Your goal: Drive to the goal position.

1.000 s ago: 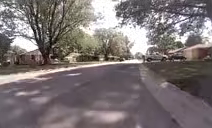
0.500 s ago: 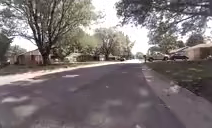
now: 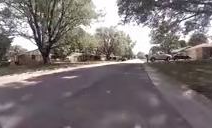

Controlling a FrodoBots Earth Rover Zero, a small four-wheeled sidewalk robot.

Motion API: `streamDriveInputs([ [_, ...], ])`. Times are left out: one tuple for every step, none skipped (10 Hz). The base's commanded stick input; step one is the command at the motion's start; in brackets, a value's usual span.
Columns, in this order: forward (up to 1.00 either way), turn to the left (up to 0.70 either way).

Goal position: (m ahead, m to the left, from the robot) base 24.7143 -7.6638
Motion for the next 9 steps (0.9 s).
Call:
streamDriveInputs([
  [0.7, 0.0],
  [0.7, 0.0],
  [0.7, 0.0],
  [0.7, 0.0],
  [0.7, 0.0],
  [0.7, 0.0],
  [0.7, 0.0],
  [0.7, 0.0],
  [0.7, 0.0],
])
